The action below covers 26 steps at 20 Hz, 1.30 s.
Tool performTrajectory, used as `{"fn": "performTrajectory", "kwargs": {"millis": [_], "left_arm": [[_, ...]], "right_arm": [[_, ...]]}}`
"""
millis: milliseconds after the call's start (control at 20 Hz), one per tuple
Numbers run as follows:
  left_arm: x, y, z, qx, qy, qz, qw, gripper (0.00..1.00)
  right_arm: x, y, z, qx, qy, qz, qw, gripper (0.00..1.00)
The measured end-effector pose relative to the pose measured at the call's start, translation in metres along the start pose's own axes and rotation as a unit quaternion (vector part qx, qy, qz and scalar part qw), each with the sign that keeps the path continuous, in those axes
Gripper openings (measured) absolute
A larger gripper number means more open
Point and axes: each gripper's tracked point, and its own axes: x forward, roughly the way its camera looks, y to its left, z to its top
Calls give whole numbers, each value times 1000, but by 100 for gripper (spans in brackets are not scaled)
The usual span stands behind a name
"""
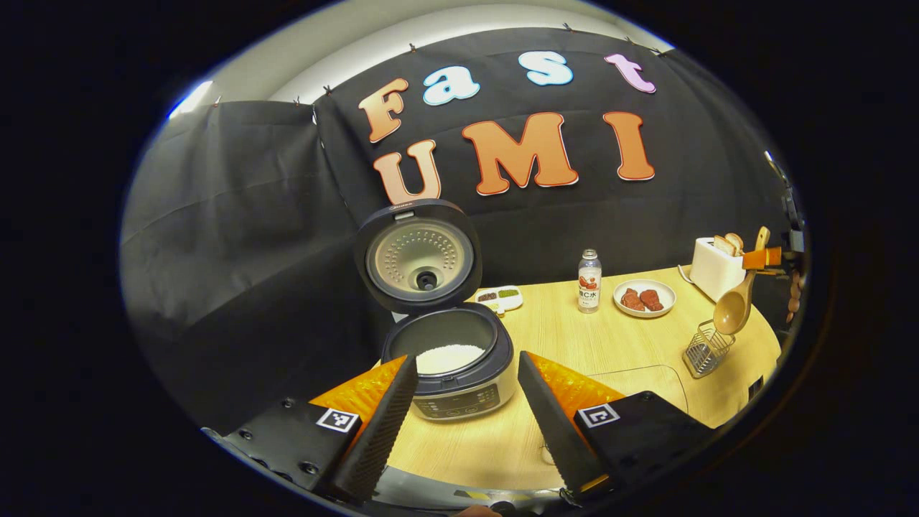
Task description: Close the left gripper, press the button to open the rice cooker; take a wooden spoon from the chopstick holder with the right hand, scoop a spoonful of rice and pour it into the rice cooker, then put the wooden spoon back into the chopstick holder.
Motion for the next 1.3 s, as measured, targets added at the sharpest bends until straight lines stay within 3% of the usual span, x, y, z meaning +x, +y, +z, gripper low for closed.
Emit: {"fn": "performTrajectory", "kwargs": {"millis": [500, 600, 850, 900, 950, 1100, 1200, 1300], "left_arm": [[-21, 15, -3, -5, 14, 68, 998, 87], [-22, 20, -4, -12, 19, 78, 997, 100], [-15, 25, -2, -14, 16, 70, 997, 100], [-11, 25, 0, -16, 15, 65, 998, 87], [-5, 28, 3, -20, 12, 60, 998, 95], [15, 38, 14, -35, 2, 49, 998, 95], [26, 51, 25, -41, -8, 49, 998, 100], [40, 63, 35, -59, -11, 44, 997, 95]], "right_arm": [[30, -34, -56, -28, 69, -3, 997, 8], [33, -35, -62, -26, 79, -1, 997, 9], [37, -50, -85, -11, 114, -30, 993, 12], [33, -50, -87, -1, 113, -32, 993, 13], [34, -48, -87, 7, 123, -38, 992, 15], [25, -57, -91, 12, 150, -63, 987, 17], [20, -66, -88, 9, 150, -85, 985, 24], [10, -68, -78, 5, 148, -102, 984, 32]]}}
